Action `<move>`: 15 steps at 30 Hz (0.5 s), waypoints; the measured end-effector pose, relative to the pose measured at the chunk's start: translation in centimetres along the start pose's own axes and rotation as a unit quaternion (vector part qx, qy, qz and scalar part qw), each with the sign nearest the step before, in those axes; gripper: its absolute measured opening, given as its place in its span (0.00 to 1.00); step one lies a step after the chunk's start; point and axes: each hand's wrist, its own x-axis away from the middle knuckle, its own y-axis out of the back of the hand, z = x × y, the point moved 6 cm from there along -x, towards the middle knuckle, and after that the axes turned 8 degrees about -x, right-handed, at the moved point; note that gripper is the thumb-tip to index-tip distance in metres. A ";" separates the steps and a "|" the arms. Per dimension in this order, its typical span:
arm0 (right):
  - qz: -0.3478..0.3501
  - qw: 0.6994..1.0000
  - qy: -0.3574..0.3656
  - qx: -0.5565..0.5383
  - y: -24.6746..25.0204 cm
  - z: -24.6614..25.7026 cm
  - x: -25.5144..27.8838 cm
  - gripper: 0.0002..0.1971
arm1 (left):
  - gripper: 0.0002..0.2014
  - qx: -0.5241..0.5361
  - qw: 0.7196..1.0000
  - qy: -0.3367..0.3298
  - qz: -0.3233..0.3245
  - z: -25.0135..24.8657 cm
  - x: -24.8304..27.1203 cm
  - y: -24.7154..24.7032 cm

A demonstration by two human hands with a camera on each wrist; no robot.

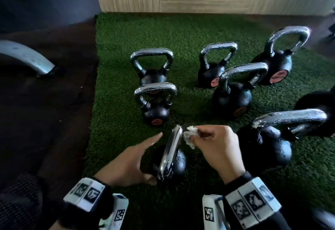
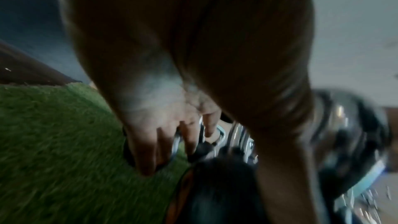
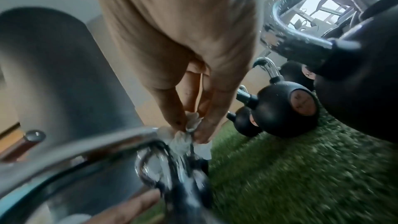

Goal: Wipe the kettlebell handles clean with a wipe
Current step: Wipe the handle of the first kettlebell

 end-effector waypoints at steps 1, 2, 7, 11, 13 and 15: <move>0.003 1.000 -0.019 0.013 -0.7 -1.1 0.0 0.08 | 0.65 -0.037 0.999 -0.032 0.022 -0.1 -0.7 -1.1; 0.008 0.999 -0.041 0.022 -1.5 -2.1 0.1 0.07 | 0.68 -0.060 0.995 -0.074 0.028 -0.5 -1.4 -2.0; 0.024 0.995 -0.096 0.017 -4.5 -5.3 -0.2 0.07 | 0.64 -0.045 0.986 -0.134 -0.085 -1.5 -2.7 -3.4; 0.055 0.995 -0.084 0.005 -5.5 -5.6 -0.2 0.08 | 0.60 -0.034 0.988 -0.111 -0.105 -0.7 -3.0 -3.1; 0.052 0.995 -0.088 -0.007 -5.6 -5.6 -0.4 0.08 | 0.59 -0.029 0.989 -0.106 -0.096 -0.7 -3.1 -3.0; 0.028 0.996 -0.078 -0.028 -5.3 -5.2 -0.7 0.07 | 0.59 -0.026 0.989 -0.119 -0.086 -0.9 -3.2 -3.0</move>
